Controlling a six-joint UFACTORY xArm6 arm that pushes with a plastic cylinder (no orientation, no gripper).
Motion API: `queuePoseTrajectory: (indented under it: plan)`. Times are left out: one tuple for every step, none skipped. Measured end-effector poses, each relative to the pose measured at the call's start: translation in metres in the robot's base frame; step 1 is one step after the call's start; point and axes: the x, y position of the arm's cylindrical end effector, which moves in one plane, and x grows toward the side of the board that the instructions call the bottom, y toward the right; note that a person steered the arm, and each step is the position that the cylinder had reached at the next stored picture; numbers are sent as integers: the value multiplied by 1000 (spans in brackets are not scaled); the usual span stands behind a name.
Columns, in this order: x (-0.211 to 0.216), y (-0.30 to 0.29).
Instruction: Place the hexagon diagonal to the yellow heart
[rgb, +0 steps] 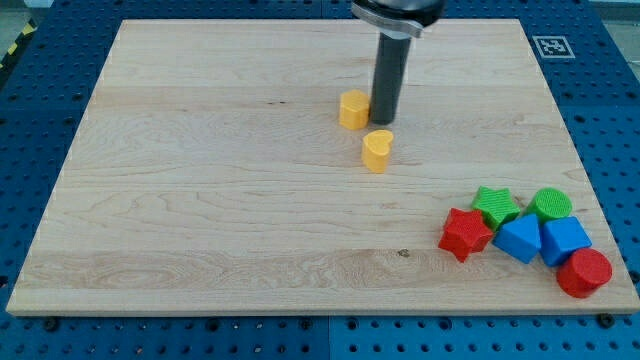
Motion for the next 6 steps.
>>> queuePoseTrajectory:
  plan:
    - [9, -13]
    - [38, -13]
    - [22, -24]
    - [-3, -43]
    - [-26, -66]
    - [-35, -82]
